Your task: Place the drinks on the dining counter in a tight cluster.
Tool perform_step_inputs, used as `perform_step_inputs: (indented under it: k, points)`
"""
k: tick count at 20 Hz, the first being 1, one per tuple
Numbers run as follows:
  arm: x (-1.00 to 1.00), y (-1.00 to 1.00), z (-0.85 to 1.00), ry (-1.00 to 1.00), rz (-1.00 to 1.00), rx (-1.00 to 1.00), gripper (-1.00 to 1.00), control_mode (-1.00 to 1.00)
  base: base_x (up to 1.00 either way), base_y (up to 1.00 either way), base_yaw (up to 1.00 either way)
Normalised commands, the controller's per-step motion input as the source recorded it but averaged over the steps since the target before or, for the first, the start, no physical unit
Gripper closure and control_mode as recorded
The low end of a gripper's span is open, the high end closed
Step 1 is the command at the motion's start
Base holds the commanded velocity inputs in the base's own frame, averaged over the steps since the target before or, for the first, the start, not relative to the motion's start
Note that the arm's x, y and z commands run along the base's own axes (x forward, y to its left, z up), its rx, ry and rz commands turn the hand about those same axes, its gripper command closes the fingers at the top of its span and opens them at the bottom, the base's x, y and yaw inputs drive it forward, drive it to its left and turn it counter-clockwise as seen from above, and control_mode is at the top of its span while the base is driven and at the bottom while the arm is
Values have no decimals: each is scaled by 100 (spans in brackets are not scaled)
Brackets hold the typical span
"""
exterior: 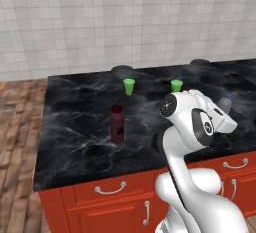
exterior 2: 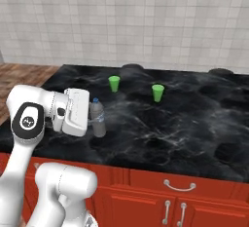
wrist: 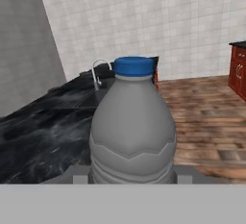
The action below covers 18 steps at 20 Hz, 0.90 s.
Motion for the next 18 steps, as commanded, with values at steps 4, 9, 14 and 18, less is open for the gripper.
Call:
perform_step_inputs:
  k: [4, 9, 14, 18]
  points:
    - [0, 0, 0, 0, 0, 0, 100, 100, 33, -41, 20]
    - [0, 0, 0, 0, 0, 0, 100, 100, 24, -22, 12]
    - [0, 0, 0, 0, 0, 0, 100, 100, 2, -1, 0]
    - [0, 0, 0, 0, 0, 0, 100, -100, 0, 0, 0]
